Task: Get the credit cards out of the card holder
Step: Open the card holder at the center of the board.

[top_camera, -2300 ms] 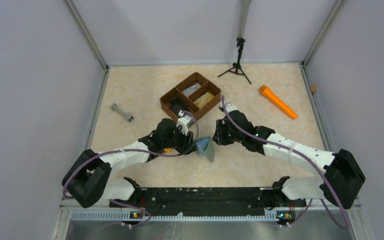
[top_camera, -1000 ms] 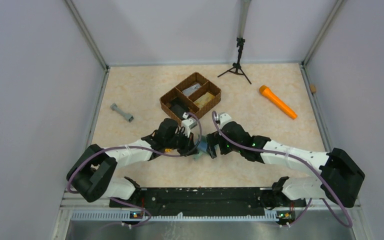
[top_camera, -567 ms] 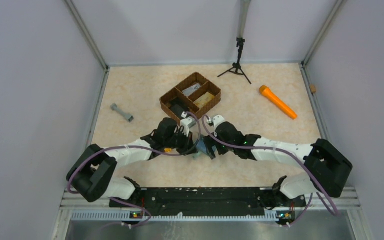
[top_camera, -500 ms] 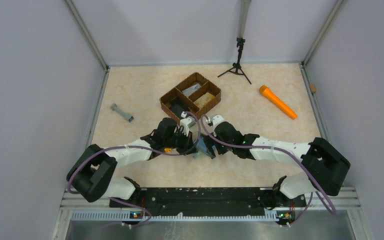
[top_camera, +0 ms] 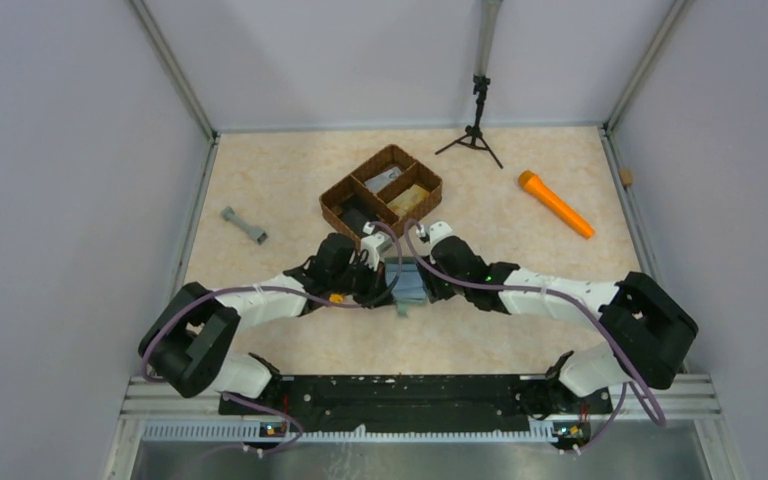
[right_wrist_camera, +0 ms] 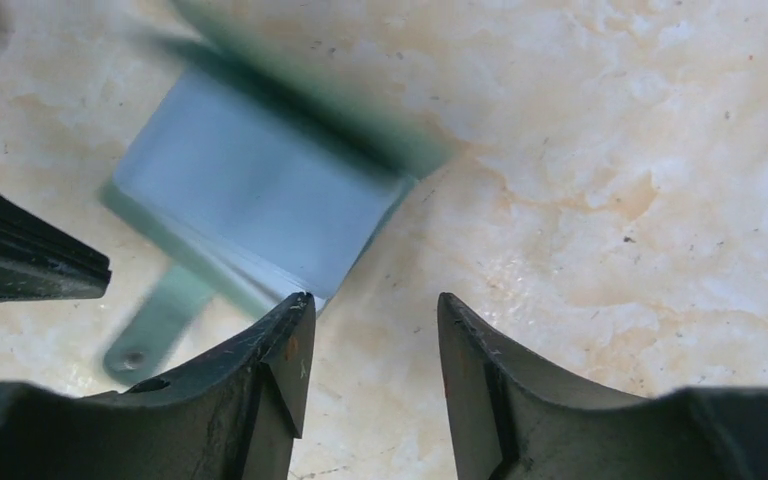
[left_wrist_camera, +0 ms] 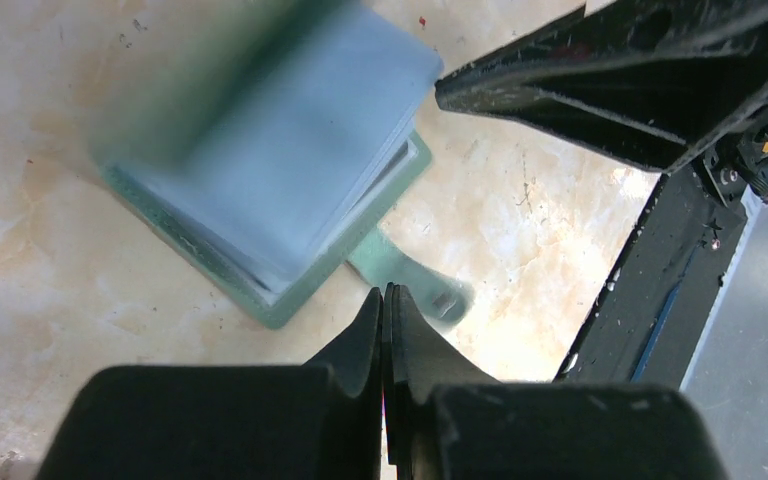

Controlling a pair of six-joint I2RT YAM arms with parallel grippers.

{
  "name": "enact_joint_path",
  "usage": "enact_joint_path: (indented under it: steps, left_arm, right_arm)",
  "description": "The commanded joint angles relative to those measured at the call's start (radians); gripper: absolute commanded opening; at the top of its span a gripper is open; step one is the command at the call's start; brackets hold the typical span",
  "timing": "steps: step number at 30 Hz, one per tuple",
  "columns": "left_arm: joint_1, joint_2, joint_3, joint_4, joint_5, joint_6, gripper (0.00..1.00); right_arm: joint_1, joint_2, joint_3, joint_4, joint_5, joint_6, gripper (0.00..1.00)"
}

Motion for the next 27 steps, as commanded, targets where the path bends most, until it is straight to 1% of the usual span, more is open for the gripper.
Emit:
enact_joint_path:
  steps: [1,6,7,9,10,12,16,22,24,26,27]
  left_arm:
    - [0.004,0.015,0.04,0.007,0.031,-0.002,0.0]
    - [0.004,0.03,0.044,0.006,0.049,-0.002,0.0]
    - [0.005,0.03,0.046,0.006,0.051,-0.002,0.0]
    - [0.005,0.031,0.046,0.004,0.048,-0.002,0.0]
    - [0.004,0.031,0.046,0.003,0.044,-0.002,0.0]
    - [0.004,0.03,0.046,0.002,0.036,-0.002,0.0]
    - [0.005,0.012,0.041,-0.001,0.01,-0.002,0.0]
    - [0.013,-0.07,0.002,0.013,-0.07,-0.008,0.0]
    - [0.021,-0.093,-0.012,0.02,-0.096,-0.016,0.01]
    - [0.031,-0.104,-0.019,0.021,-0.114,-0.023,0.01]
    - [0.036,-0.107,-0.021,0.021,-0.115,-0.026,0.01]
  right_arm:
    - [-0.033,-0.027,0.049,0.026,-0.008,-0.006,0.51]
    - [-0.036,-0.013,0.067,0.028,-0.041,-0.016,0.57]
    - [-0.036,-0.01,0.073,0.026,-0.048,-0.017,0.6]
    - [-0.037,-0.007,0.083,0.022,-0.053,-0.023,0.75]
    - [-0.036,-0.005,0.086,0.022,-0.051,-0.027,0.81]
    - [-0.036,0.001,0.096,0.02,-0.051,-0.041,0.85]
    - [-0.036,0.036,0.133,0.004,-0.057,-0.06,0.86]
    - [-0.037,0.074,0.177,-0.003,-0.108,-0.109,0.92]
    - [-0.036,0.095,0.2,-0.019,-0.125,-0.142,0.88]
    - [-0.036,0.12,0.221,-0.03,-0.142,-0.165,0.8]
    - [-0.036,0.132,0.227,-0.025,-0.158,-0.175,0.74]
